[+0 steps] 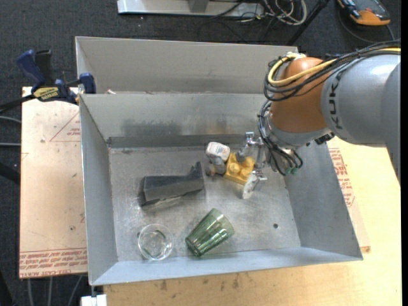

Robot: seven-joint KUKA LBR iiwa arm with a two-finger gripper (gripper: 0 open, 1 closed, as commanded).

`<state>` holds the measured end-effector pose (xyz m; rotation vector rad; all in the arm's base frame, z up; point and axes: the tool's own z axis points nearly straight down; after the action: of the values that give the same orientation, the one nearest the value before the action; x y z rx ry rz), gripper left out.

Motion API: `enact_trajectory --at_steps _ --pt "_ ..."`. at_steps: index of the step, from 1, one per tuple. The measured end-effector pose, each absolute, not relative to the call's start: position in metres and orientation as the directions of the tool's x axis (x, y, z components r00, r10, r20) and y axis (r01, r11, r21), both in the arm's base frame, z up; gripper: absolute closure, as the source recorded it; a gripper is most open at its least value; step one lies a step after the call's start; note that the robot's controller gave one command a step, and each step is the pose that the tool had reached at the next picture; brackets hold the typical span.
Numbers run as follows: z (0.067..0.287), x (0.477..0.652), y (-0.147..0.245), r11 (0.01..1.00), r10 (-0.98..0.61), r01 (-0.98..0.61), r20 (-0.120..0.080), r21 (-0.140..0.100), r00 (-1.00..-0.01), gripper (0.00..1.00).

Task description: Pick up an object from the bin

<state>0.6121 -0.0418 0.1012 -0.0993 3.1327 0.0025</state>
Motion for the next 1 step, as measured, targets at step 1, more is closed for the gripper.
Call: enact_trajectory --at_steps 1 --pt "0.1049 0.6184 -0.0427 0.999 -0.047 -0.047 -0.028 -0.002 -0.998 1.0"
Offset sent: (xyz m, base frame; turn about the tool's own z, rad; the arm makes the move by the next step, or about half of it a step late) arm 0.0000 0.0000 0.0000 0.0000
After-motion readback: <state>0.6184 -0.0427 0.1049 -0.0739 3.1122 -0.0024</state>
